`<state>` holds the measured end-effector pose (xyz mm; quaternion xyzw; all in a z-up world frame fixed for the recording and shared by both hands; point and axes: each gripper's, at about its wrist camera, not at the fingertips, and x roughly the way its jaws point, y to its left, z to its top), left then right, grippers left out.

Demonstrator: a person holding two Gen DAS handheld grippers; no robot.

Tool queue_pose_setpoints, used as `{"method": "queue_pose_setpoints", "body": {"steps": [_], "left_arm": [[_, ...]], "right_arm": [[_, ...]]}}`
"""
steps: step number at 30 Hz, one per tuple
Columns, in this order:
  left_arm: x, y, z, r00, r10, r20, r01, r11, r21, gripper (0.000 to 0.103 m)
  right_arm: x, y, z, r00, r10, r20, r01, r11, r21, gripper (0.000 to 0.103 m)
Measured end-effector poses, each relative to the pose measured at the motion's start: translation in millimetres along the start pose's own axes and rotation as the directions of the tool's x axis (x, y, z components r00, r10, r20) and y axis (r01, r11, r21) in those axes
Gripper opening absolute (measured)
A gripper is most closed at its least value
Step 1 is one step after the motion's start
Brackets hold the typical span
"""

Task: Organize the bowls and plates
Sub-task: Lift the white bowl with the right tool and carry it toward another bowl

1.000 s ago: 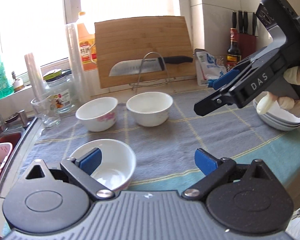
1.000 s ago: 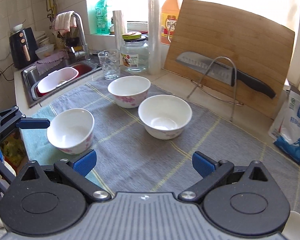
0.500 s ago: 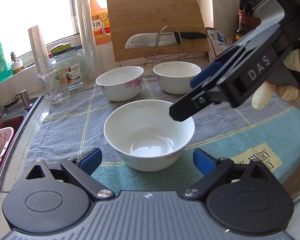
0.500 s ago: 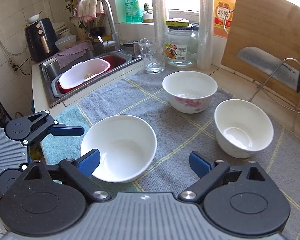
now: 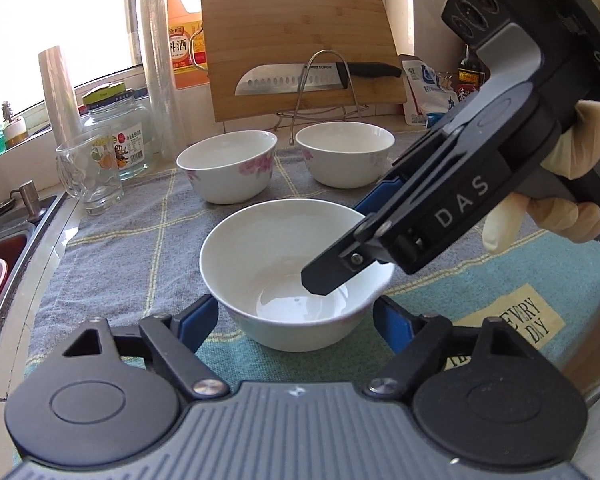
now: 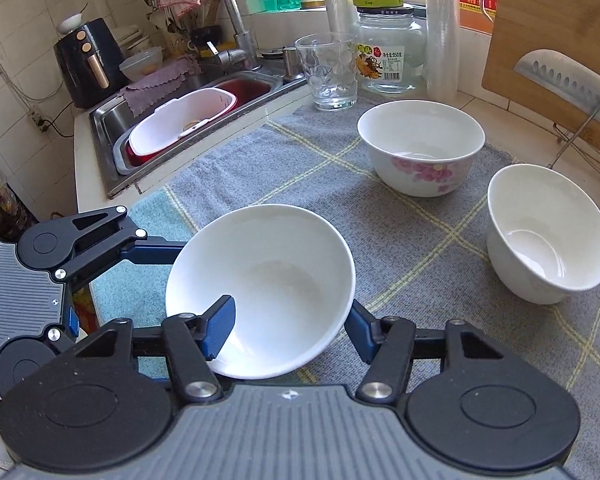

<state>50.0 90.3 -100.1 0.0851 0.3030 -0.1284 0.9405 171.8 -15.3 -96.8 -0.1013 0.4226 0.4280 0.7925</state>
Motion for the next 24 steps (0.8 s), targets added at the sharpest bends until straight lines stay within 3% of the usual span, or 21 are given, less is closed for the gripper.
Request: {"method": "queue_pose_setpoints", "body": {"steps": [11,17,24], "left_arm": [[-5,-7,8,1.000,-0.024,-0.004,0.024,0.999,0.028,0.084],[-6,-24,17,0.996,-0.088,0.007,0.087,0.995,0.055,0.084],[7,-50,27,0.980,-0.197,0.013,0.195,0.974,0.115,0.084]], "right_arm": [[-15,2,-3,1.000,-0.022,-0.012,0.022,0.999,0.023,0.065],[-40,-6,-16,0.998,-0.059,-0.011,0.060,0.995,0.075,0.065],[-71,-21,-40,0.992,-0.127,-0.014,0.128,0.982,0.138,0.065]]}}
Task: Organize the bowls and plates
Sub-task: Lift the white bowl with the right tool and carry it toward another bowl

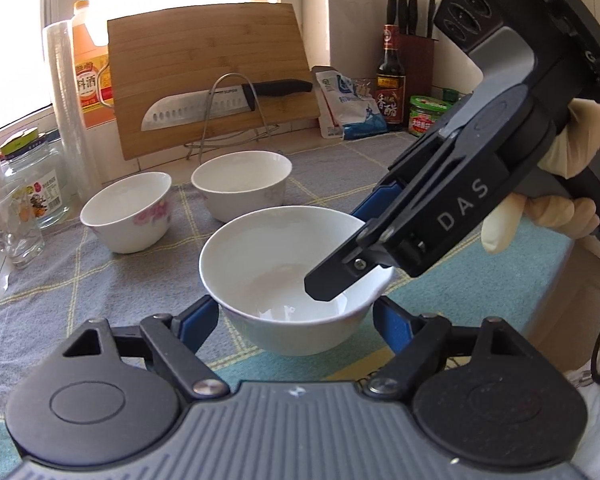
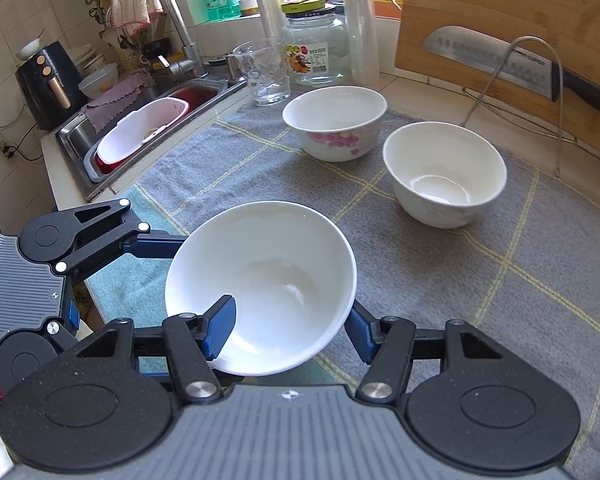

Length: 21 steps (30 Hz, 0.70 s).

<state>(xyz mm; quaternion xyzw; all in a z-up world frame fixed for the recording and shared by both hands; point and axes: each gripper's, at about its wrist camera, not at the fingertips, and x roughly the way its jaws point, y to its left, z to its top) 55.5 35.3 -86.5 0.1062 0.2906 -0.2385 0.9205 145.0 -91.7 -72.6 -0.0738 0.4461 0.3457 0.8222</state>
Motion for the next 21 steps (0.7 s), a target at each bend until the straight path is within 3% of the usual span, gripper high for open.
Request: {"method": "queue_pose_setpoints", "body": {"steps": [11,21], "left_arm": [[29,-27,13,0.993,-0.113,-0.020,0.114,0.992,0.052,0.084],[42,-41,12,0.988,-0.145,-0.047,0.147,0.988,0.050,0.084]], "right_arm": [[-24,-31,-30,0.998,-0.069,-0.007,0.069,0.994,0.086,0.065],[-29,-47,-37,0.997,-0.079,-0.025,0.081,0.992,0.100,0.065]]}}
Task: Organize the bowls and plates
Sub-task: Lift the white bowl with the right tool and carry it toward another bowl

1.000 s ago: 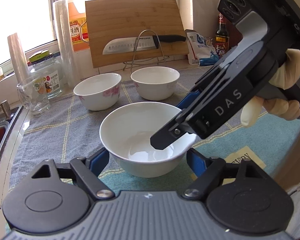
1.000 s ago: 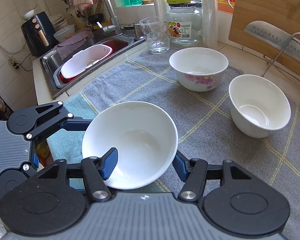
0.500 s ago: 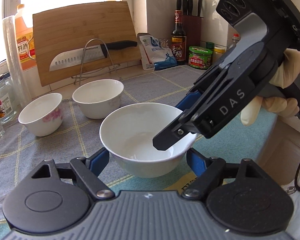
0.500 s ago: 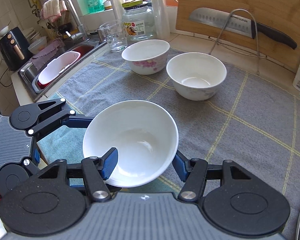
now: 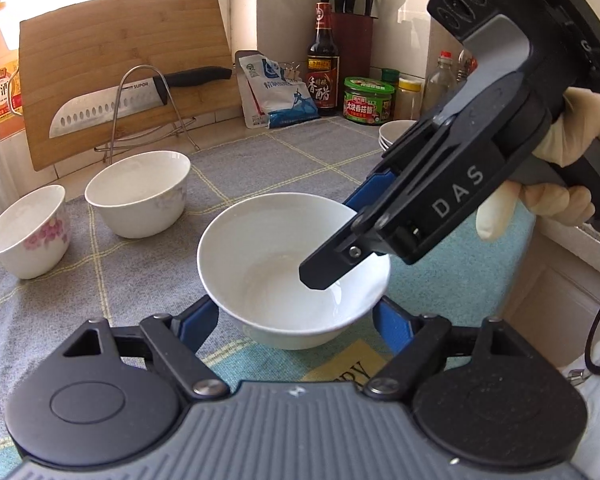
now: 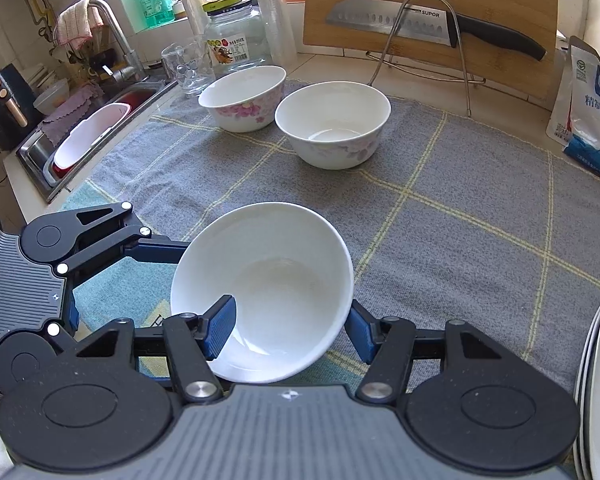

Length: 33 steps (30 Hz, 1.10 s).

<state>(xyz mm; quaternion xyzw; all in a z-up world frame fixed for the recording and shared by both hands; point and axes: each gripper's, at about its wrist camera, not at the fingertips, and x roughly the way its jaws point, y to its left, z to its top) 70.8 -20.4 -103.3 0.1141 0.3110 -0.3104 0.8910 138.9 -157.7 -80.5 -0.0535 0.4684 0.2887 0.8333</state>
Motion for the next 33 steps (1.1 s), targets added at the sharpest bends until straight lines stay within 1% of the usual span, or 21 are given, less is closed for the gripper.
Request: {"method": "queue_pose_setpoints", "body": {"steps": [9,10,11,12,14,24,26,28,33], "left_arm": [[6,3,2,1.000,-0.013,-0.014,0.012,0.999,-0.029,0.085],[6,3,2,1.000,-0.011,-0.011,0.011,0.999,-0.032,0.085],[5,3,2,1.000,-0.011,-0.004,0.010,0.999,-0.034,0.090],[4,3,2,1.000,-0.007,0.004,0.007,0.999,-0.035,0.095],[2,3,3,1.000,-0.003,0.016,0.003,0.999,-0.036,0.096],[-19,5,9,0.999,0.030,0.032,-0.028,0.998,-0.060,0.096],[-25,8,11,0.998,0.045,0.039,-0.043,0.997,-0.069,0.096],[-30,12,14,0.997,0.066,0.049,-0.062,0.995,-0.080,0.097],[-36,32,27,0.983,0.168,0.073,-0.159,0.980,-0.119,0.097]], "right_arm": [[4,-3,1,1.000,0.006,-0.015,-0.006,1.000,-0.004,0.066],[4,-4,1,1.000,0.010,-0.013,-0.010,1.000,-0.002,0.070],[4,-4,1,1.000,0.013,-0.009,-0.013,1.000,-0.001,0.079],[3,-4,2,1.000,0.019,-0.001,-0.019,1.000,-0.004,0.082],[1,-3,3,1.000,0.019,0.009,-0.018,1.000,-0.010,0.088],[-8,-3,12,0.999,-0.008,0.050,0.010,0.999,-0.046,0.099],[-9,-3,15,0.998,-0.016,0.060,0.019,0.998,-0.053,0.102],[-11,-3,18,0.997,-0.022,0.069,0.026,0.998,-0.060,0.103],[-15,-6,28,0.994,-0.049,0.096,0.057,0.995,-0.080,0.103]]}}
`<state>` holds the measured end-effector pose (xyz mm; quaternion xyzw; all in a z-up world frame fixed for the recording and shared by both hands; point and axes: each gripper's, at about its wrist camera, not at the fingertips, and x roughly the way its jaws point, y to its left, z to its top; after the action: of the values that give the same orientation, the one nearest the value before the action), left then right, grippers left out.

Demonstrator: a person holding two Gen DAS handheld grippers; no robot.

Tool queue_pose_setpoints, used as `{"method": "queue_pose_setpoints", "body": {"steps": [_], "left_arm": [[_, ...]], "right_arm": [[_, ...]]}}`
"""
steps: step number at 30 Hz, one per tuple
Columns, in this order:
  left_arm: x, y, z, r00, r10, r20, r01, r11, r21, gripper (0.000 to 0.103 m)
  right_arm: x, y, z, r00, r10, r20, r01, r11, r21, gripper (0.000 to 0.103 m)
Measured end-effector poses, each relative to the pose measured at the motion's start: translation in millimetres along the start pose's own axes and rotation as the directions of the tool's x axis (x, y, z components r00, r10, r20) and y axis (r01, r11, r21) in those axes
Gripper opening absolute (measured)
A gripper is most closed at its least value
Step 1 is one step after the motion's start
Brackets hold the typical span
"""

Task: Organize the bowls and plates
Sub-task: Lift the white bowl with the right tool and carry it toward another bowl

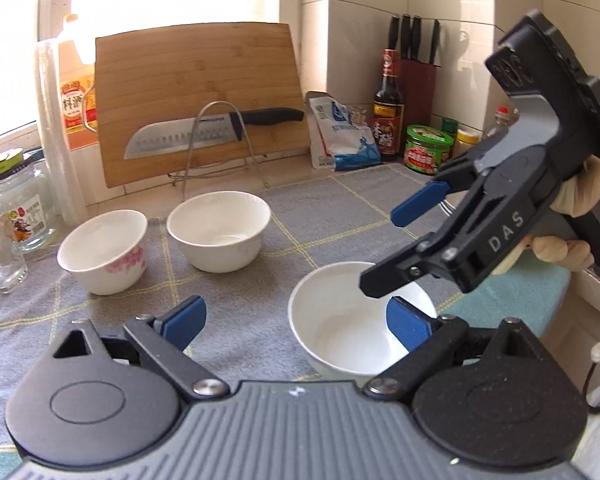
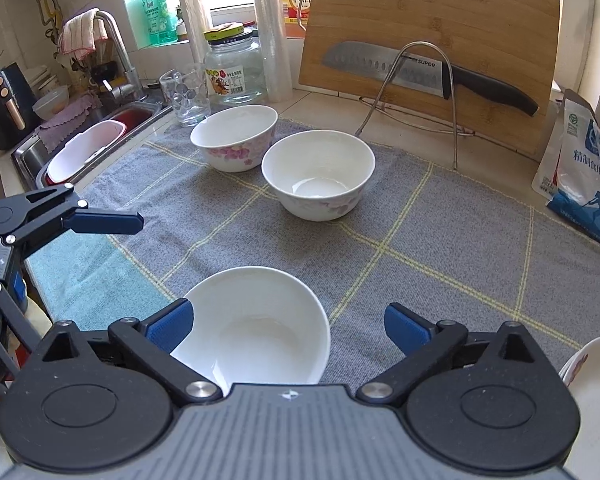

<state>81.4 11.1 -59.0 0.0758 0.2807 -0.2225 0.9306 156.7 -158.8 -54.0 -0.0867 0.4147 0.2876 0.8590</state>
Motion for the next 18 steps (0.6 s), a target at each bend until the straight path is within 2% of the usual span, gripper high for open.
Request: {"method": "queue_pose_setpoints", "body": {"steps": [5,8,18], "left_arm": [[17,24,12,0.995,0.095,-0.002,-0.095,0.994,-0.049,0.097],[31,34,16,0.990,0.139,-0.016,-0.140,0.989,-0.048,0.096],[82,50,27,0.990,0.139,-0.030,-0.141,0.989,-0.041,0.096]], "right_arm": [[0,-5,13,0.999,-0.030,0.024,0.030,0.999,-0.028,0.103],[2,-10,21,0.998,-0.045,0.033,0.047,0.998,-0.050,0.103],[28,-33,57,0.999,-0.028,0.022,0.030,0.997,-0.065,0.103]]}}
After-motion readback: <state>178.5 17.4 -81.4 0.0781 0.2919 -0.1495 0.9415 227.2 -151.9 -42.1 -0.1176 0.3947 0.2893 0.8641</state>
